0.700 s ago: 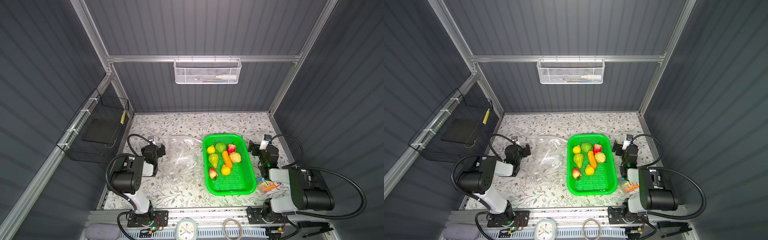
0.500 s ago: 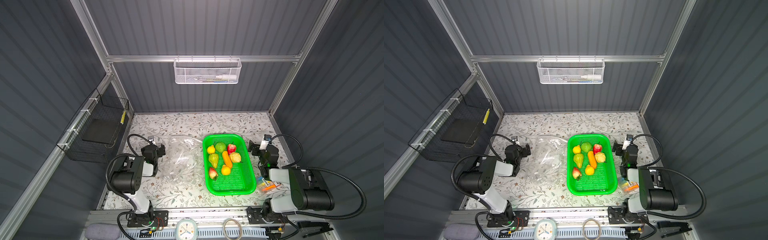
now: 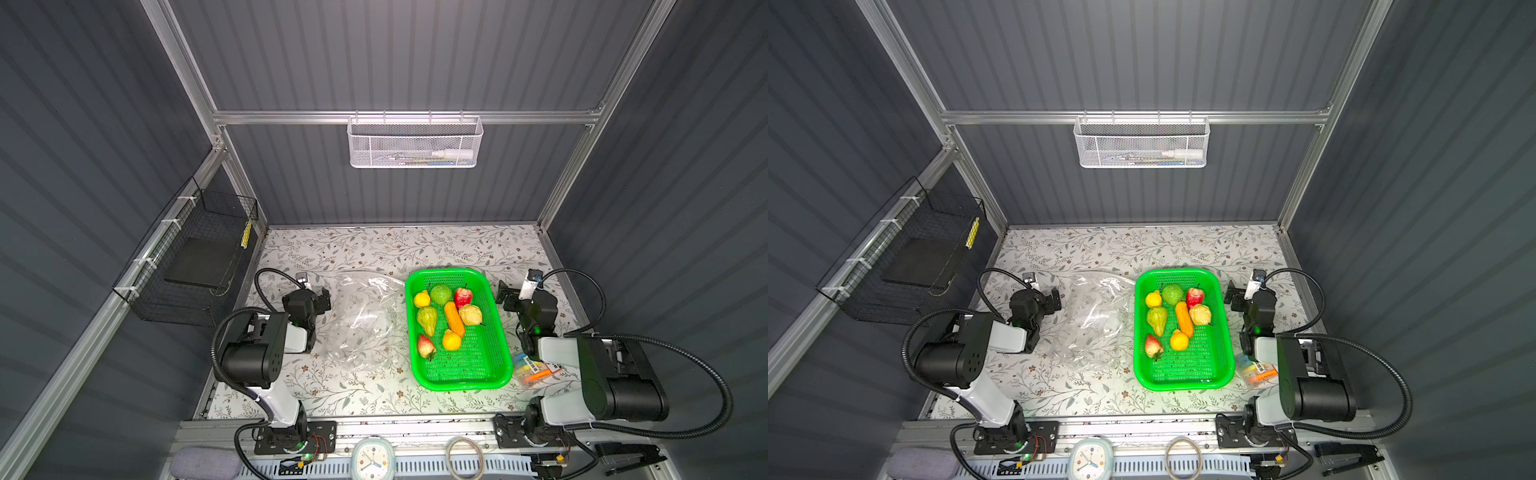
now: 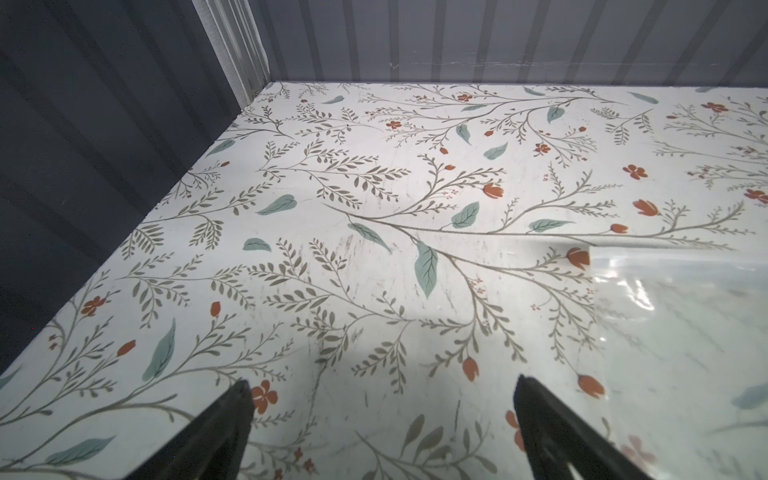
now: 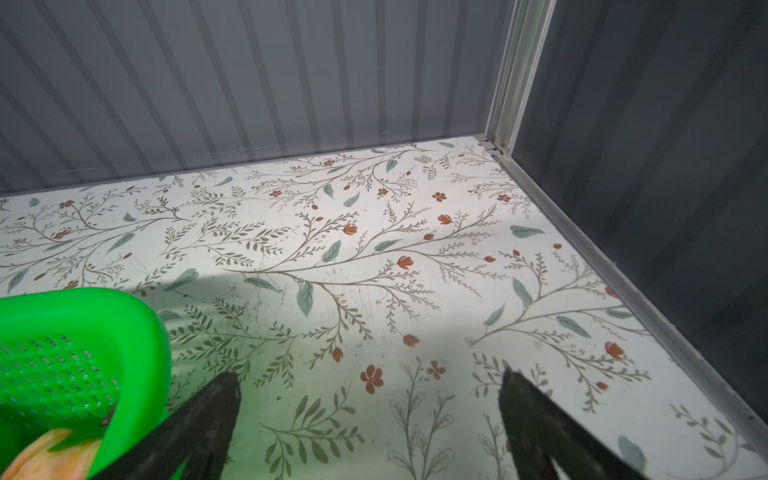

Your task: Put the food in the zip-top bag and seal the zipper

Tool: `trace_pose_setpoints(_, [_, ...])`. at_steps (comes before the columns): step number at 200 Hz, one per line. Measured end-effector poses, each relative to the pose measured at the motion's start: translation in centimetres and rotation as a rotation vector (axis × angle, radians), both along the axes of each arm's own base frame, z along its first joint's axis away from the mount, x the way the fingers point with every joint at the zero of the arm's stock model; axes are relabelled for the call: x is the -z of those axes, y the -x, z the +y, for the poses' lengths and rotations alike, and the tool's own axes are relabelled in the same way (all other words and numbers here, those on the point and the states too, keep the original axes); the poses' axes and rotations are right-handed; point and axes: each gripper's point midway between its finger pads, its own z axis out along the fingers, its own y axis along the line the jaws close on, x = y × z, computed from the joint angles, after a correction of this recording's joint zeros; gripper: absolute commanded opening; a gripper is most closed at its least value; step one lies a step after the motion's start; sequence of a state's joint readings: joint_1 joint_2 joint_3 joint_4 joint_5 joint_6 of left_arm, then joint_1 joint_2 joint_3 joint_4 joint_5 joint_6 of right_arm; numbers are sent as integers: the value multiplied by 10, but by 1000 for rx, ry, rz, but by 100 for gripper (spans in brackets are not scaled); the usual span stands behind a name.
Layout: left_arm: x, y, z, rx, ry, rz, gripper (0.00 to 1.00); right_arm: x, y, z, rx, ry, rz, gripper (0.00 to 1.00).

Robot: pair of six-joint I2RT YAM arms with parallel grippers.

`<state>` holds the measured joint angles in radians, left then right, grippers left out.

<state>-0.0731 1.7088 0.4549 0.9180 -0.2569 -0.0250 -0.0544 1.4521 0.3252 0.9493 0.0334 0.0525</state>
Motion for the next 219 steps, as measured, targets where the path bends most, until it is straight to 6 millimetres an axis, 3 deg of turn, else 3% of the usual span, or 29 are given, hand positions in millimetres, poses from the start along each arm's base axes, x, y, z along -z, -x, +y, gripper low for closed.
trace_pose_setpoints(103, [2,1,1,-4,-3,21,100,-5,3,-6,38,-5,-4,99])
trace_pose_setpoints(128, [-15,-2,2,-9,-7,41,99,-27,8,-11,68,-5,-39,99])
trace_pose_setpoints(156, [-66,-22,2,-28,14,-6,100,-59,6,-15,96,-5,-62,99])
trace_pose_setpoints(184, [-110,-39,-1,-58,107,-22,100,-106,0,-16,98,-10,-109,99])
trace_pose_setpoints(219, [-126,-42,-32,-46,260,102,99,-153,-2,-8,67,-48,-128,99])
